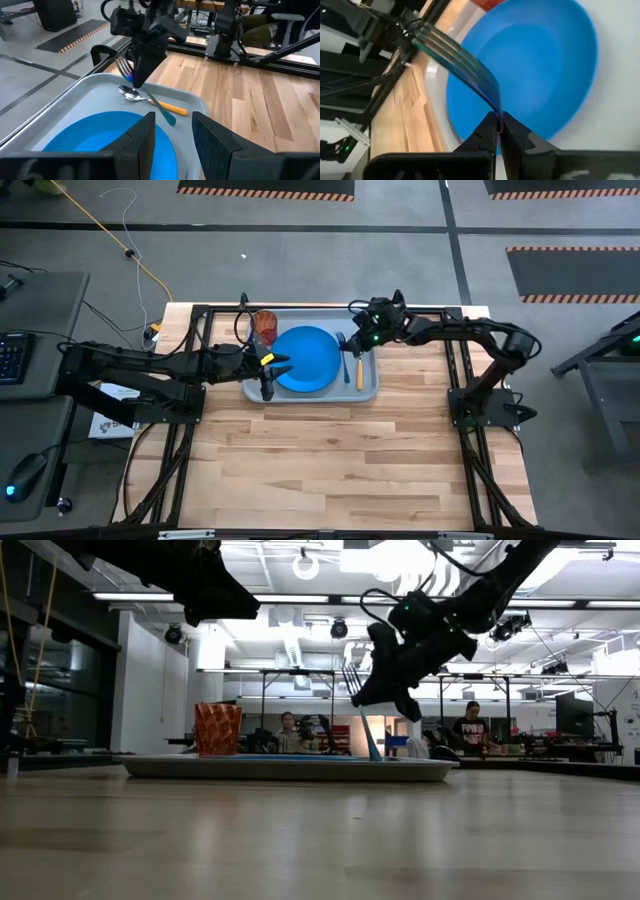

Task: Pick and place plate/cup/fork/spoon on tray
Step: Put the blue fork on the gray serving tray to the right of the blue plate

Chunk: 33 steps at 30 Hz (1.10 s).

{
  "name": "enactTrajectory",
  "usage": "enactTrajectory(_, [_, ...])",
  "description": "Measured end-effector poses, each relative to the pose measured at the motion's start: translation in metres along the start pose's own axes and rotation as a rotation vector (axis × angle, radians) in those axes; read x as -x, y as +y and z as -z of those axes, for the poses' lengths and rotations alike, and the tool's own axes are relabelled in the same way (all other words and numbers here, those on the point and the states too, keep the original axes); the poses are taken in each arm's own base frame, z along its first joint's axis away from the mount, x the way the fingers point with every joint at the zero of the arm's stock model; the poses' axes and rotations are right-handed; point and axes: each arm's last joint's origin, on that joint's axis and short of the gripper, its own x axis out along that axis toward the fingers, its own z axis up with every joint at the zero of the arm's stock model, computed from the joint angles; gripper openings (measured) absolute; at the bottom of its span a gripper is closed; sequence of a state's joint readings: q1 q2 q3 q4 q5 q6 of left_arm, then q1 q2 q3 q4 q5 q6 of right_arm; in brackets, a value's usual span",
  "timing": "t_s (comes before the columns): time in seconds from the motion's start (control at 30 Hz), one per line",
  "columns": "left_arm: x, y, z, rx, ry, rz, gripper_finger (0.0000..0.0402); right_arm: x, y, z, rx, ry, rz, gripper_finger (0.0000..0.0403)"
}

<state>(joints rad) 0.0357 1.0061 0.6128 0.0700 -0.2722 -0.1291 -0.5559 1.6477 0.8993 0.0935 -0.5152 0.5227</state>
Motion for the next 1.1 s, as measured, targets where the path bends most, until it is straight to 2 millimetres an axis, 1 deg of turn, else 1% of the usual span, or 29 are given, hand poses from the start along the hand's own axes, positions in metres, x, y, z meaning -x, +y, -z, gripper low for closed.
enactTrajectory(0.43, [0.0, 0.0, 0.0, 0.0, -0.001, 0.001, 0.0117, -0.011, -0.021, 0.002, -0.073, -0.032, 0.151, 0.0])
enactTrajectory(0.7, [0.0, 0.0, 0.0, 0.0, -0.001, 0.001, 0.0117, -0.019, -0.033, 0.007, -0.123, -0.043, 0.25, 0.0001])
enactTrajectory(0.87, [0.0, 0.0, 0.0, 0.0, -0.001, 0.001, 0.0117, -0.021, -0.036, 0.009, -0.141, -0.035, 0.27, 0.0001])
enactTrajectory(1.1, [0.0, 0.0, 0.0, 0.0, 0.0, 0.0, 0.0117, -0.018, -0.039, 0.007, -0.177, -0.105, 0.362, 0.0])
